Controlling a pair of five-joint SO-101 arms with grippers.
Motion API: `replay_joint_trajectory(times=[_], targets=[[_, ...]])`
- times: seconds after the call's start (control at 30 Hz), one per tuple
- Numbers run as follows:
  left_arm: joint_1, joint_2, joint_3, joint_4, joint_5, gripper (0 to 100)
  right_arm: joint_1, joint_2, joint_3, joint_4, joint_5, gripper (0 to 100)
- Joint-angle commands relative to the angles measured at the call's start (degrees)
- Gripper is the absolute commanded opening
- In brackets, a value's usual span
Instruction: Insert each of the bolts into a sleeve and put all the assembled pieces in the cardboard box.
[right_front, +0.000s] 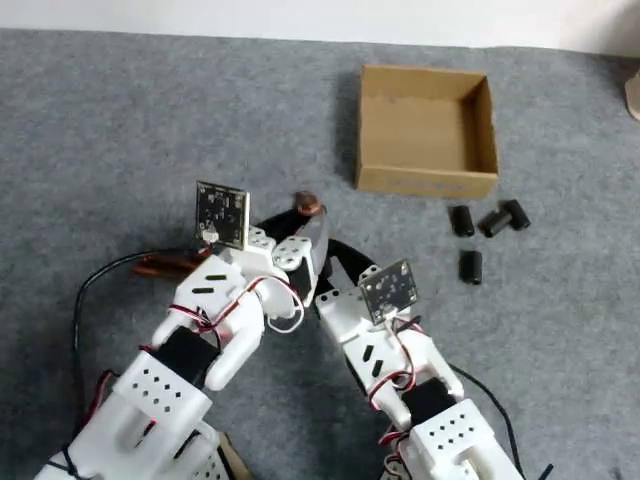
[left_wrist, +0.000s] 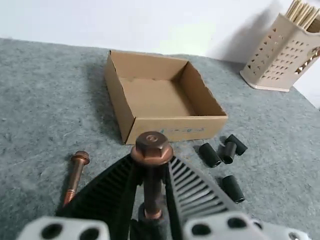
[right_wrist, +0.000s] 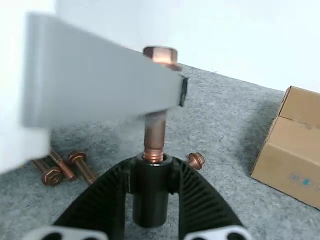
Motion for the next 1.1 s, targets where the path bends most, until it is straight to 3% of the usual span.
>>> replay_joint_trajectory(times=[0.0, 0.27, 0.53, 0.93, 1.07], targets=[[1.19, -0.92, -0.57, -0.18, 0.18, 1, 2.33, -0.92, 6.73, -2.07, 0.35, 0.5], [0.84, -0.92, 0.84, 0.62, 0.09, 27, 2.51, -0.92, 6.73, -2.07, 0.35, 0.5], [0.66, -1.1, 0.84, 2.11, 0.09, 28, 5.23, -0.92, 6.73, -1.54, 0.26, 0.5], [-10.15, -0.84, 0.04, 2.2, 0.0, 28, 12.53, -0.57, 6.73, -1.01, 0.26, 0.5], [-10.59, -0.84, 0.57, 2.11, 0.0, 28, 14.73, -0.48, 3.38, 8.66, 0.26, 0.5]])
